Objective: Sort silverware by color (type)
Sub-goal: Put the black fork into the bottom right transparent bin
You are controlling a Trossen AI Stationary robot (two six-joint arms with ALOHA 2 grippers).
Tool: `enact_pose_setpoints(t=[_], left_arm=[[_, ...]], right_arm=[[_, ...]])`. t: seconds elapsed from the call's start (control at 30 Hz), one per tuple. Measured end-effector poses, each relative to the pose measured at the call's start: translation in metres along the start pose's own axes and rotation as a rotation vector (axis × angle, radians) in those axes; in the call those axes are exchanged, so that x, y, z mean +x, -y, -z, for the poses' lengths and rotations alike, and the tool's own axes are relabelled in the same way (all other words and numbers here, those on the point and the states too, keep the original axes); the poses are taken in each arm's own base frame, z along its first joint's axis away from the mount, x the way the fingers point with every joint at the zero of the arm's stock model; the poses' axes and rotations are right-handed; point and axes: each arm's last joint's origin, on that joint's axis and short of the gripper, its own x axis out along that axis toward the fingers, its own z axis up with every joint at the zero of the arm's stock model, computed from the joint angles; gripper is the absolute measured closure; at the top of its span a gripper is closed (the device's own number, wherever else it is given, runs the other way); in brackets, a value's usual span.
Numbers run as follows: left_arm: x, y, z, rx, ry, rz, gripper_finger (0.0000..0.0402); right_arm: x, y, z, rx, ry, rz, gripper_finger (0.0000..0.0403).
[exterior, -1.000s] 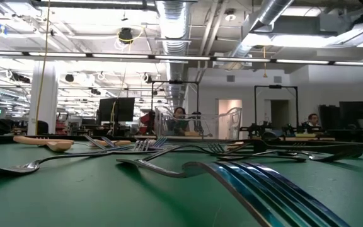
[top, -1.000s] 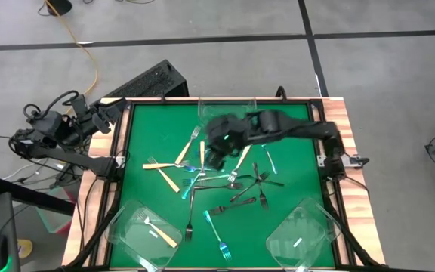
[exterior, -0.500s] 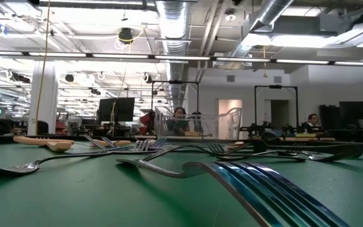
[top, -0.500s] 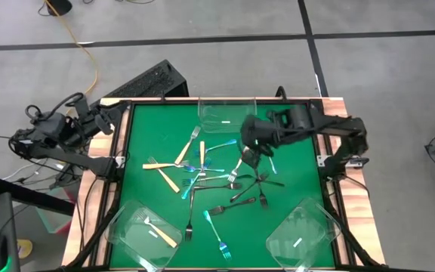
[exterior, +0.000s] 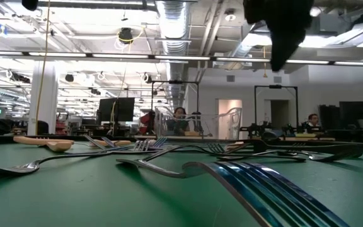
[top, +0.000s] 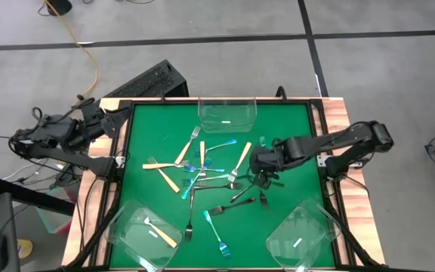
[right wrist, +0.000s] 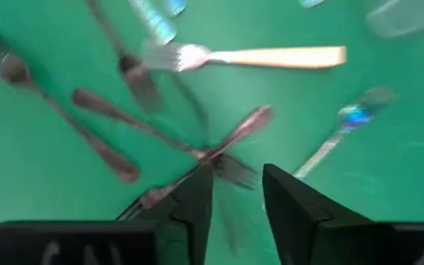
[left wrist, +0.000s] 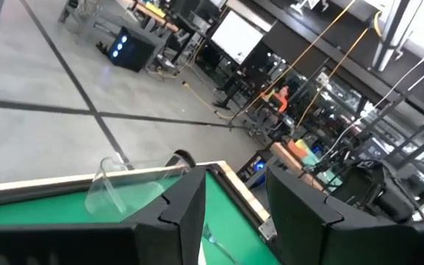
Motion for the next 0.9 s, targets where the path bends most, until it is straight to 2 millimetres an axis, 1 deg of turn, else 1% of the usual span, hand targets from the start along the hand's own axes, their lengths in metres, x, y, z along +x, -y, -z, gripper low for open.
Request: enact_pose_setpoints(t=[0.2, 0.3, 0.4, 0.5, 0.77, 0.9], left_arm=[[0.000, -0.002, 0.002, 0.008, -0.017, -0.017, 0.0273], [0.000, -0.003, 0.003, 0.011, -0.021, -0.023, 0.0273], [0.000, -0.004, 0.004, 0.009, -0.026, -0.029, 0.0274], [0.000, -0.004, 0.004, 0.009, -0.027, -0.032, 0.0274], [0.000, -0.004, 0.004, 0.011, -0.024, -0.034, 0.0274], [0.000, -0.004, 0.004, 0.011, -0.024, -0.035, 0.0274]], right_arm=[[0.045, 0.006, 0.005, -0.027, -0.056, 0.009, 0.0184], [0.062, 0.008, 0.002, -0.066, -0.092, -0.001, 0.0167], [0.079, 0.003, 0.000, -0.133, -0.125, -0.030, 0.0164], [0.090, 0.000, -0.002, -0.178, -0.140, -0.059, 0.0163], [0.118, -0.008, -0.007, -0.233, -0.145, -0.068, 0.0163], [0.132, -0.008, -0.007, -0.235, -0.170, -0.052, 0.0163]])
